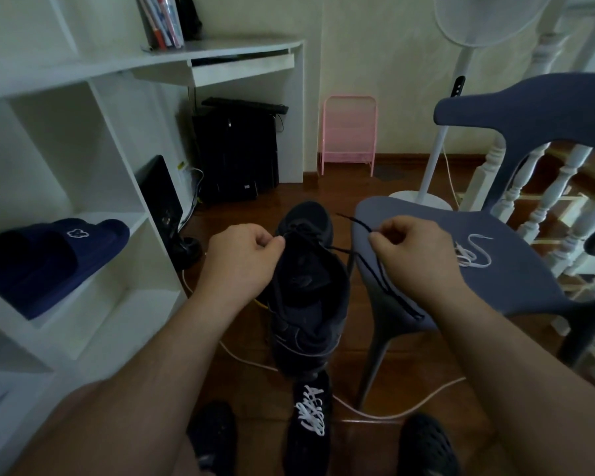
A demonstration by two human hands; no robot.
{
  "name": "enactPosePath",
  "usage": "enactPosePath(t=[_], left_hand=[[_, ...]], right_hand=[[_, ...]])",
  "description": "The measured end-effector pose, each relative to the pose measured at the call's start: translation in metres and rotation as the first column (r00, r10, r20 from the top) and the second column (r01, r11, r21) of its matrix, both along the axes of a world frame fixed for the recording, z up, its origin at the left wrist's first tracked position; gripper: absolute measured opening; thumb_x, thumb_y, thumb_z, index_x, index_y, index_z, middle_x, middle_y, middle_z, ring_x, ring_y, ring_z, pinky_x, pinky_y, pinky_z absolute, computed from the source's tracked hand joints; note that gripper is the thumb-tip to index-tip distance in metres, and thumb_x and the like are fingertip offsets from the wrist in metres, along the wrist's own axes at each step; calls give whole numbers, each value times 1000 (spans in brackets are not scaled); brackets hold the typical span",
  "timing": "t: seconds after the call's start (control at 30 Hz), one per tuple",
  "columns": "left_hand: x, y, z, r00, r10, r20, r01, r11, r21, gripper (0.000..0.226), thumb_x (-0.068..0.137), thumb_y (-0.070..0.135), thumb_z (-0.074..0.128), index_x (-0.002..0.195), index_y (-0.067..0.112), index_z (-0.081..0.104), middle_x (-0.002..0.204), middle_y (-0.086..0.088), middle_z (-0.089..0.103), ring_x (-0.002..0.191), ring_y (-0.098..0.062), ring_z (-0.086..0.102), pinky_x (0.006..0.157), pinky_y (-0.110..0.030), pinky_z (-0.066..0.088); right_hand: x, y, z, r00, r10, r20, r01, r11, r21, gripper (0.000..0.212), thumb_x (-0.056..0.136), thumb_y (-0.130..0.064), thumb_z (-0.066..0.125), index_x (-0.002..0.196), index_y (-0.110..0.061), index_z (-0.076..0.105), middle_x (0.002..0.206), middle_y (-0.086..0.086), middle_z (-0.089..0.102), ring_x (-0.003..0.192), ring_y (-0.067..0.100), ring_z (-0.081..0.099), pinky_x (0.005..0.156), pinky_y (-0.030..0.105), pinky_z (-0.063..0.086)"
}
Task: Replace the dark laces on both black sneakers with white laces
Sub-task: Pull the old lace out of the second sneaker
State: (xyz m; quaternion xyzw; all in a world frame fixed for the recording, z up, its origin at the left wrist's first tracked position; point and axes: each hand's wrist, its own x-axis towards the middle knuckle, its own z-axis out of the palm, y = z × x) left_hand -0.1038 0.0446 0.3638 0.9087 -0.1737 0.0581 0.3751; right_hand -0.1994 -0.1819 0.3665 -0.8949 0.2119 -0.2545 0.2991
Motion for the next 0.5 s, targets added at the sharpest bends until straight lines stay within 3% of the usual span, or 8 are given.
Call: enactPosePath(t=[0.07, 0.17, 0.23, 0.37, 0.5], left_hand=[[0, -1, -1, 1000, -8, 5, 8, 1000, -19, 33, 100, 41, 66, 73, 24, 70, 64, 4, 66, 61, -9, 62, 56, -26, 42], [-3, -4, -3, 1000, -13, 18, 13, 1000, -23, 31, 101, 41, 64, 75, 24, 69, 67, 3, 67, 63, -9, 62, 57, -27, 42], [-5, -5, -4, 999, -21, 27, 22, 1000, -22, 29, 102, 40, 63, 78, 26, 69, 69, 4, 66, 64, -8, 61, 56, -25, 39], [-7, -5, -7, 995, -97, 4, 97, 995, -35, 20, 103, 40, 64, 87, 30, 70, 77, 7, 67, 71, -7, 62, 59, -25, 42], [-3, 3, -8, 992, -129, -5, 129, 992, -5, 10, 102, 36, 66, 94, 32, 69, 83, 11, 68, 74, -3, 62, 58, -19, 39]], right_hand=[[-1, 11, 0, 999, 49, 16, -49, 998, 26, 31, 97, -47, 62, 120, -27, 69, 100, -12, 71, 96, 12, 64, 87, 34, 51], [-1, 29, -6, 988, 153, -5, -153, 987, -48, 32, 91, -60, 62, 94, -29, 69, 85, -13, 69, 81, 4, 63, 75, 34, 55], [2, 34, -12, 980, 172, -102, -183, 977, -108, 35, 88, -63, 63, 90, -28, 67, 83, -9, 68, 80, 11, 63, 70, 37, 56], [9, 28, -20, 975, 146, -168, -169, 977, -132, 27, 97, -44, 61, 88, -20, 66, 77, 1, 66, 78, 26, 63, 69, 44, 56], [9, 16, -17, 981, 179, -77, -186, 979, -81, 20, 102, -28, 58, 111, -21, 74, 91, 1, 74, 83, 25, 67, 73, 37, 53]])
